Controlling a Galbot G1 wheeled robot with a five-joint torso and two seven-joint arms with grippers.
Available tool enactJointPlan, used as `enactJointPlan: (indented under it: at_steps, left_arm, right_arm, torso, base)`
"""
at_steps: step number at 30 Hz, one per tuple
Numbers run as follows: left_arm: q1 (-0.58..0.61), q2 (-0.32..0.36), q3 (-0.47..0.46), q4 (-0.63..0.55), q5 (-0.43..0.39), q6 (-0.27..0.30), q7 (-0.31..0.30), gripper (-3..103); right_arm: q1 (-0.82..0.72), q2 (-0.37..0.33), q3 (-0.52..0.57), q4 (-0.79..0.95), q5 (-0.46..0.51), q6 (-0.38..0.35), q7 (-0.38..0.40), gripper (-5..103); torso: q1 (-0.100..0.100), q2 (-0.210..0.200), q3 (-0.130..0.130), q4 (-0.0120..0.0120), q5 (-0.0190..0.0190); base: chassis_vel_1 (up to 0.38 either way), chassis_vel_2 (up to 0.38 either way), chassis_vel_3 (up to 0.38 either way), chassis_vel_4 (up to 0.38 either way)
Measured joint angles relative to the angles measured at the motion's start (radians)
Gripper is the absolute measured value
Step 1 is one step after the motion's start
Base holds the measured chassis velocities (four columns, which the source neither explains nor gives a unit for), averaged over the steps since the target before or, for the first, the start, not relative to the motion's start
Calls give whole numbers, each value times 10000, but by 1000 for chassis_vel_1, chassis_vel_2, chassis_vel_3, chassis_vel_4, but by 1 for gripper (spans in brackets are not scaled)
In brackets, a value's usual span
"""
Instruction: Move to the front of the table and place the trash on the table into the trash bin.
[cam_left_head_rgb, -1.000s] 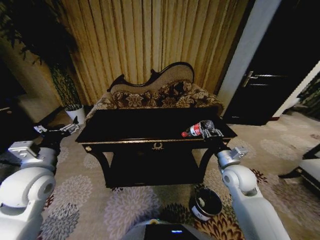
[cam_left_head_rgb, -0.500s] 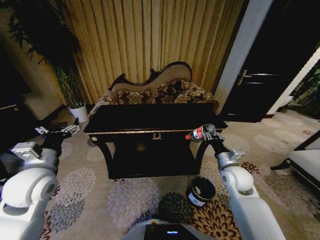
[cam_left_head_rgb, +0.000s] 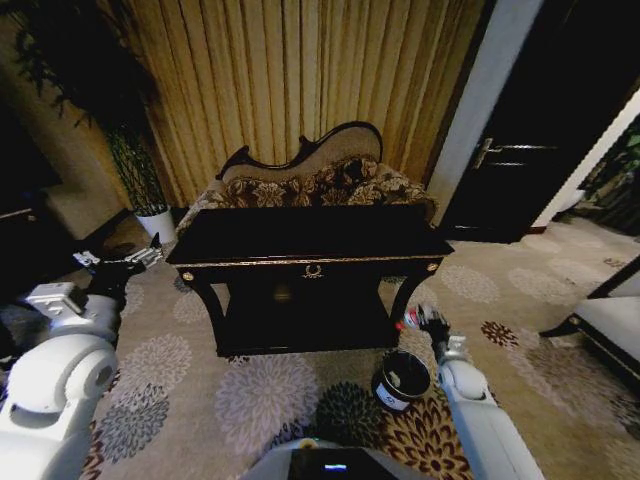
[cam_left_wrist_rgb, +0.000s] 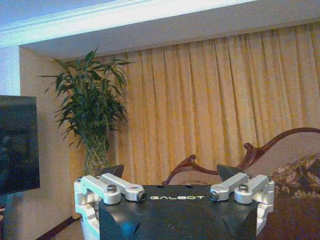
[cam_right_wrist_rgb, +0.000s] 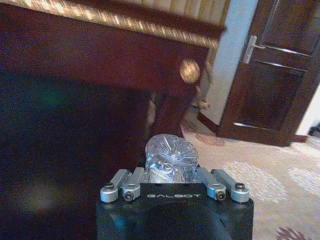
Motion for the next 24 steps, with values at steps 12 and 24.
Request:
enactJointPlan:
  at_steps: [12,24]
  left_arm:
    - [194,218,-330,5,-51,-190,70,100]
    - [174,350,-335,62,-107,-233,110,100]
  right_arm:
    - [1051,115,-56,-3789,-604,1885,1,33]
    - [895,343,53,-3410,-540,1985,1,50]
  torso:
    - [1,-1,0,2,-1]
    - [0,0,1,1,-1]
  base:
    - [0,0,0,0]
    - [0,0,0,0]
